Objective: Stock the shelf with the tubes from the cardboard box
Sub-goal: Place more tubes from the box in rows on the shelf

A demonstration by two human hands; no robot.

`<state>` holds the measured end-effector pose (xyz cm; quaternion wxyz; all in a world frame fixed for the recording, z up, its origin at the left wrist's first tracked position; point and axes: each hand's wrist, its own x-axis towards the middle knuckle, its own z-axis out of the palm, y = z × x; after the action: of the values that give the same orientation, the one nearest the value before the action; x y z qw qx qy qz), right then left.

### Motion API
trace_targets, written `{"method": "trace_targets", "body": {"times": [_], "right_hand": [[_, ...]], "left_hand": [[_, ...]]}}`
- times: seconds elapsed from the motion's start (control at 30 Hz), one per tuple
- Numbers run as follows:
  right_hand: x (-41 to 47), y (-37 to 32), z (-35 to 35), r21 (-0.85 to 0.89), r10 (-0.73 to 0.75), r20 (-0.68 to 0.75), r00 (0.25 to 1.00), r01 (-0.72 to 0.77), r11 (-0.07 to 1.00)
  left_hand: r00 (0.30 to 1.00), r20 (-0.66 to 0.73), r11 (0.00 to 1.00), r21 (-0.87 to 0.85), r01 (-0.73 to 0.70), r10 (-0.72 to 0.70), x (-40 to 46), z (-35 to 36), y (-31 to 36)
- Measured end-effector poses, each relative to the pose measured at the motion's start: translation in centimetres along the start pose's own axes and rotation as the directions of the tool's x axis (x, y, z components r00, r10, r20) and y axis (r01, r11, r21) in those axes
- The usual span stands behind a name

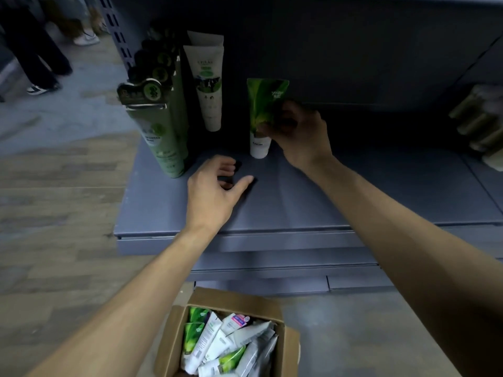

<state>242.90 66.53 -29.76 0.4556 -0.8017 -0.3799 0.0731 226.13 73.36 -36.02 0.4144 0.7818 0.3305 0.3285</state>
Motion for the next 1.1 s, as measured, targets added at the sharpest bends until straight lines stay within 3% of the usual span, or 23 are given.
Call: {"method": "trace_targets", "body": {"times": [0.57, 1.1], "right_hand": [[8.1, 0.1, 2.9, 0.005, 0.002, -0.014, 1.0, -0.002, 1.0], [11.0, 0.9, 4.2, -0.021, -0.006, -0.075, 0.997, 0.004, 1.0]], "left_hand": [[0.999, 0.033, 0.993, -0.115, 0.03, -0.026, 0.3, -0.1, -0.8], [0.999, 0.039, 0.996, -0.083, -0.028, 0.031, 0.5, 0.0, -1.1]]}}
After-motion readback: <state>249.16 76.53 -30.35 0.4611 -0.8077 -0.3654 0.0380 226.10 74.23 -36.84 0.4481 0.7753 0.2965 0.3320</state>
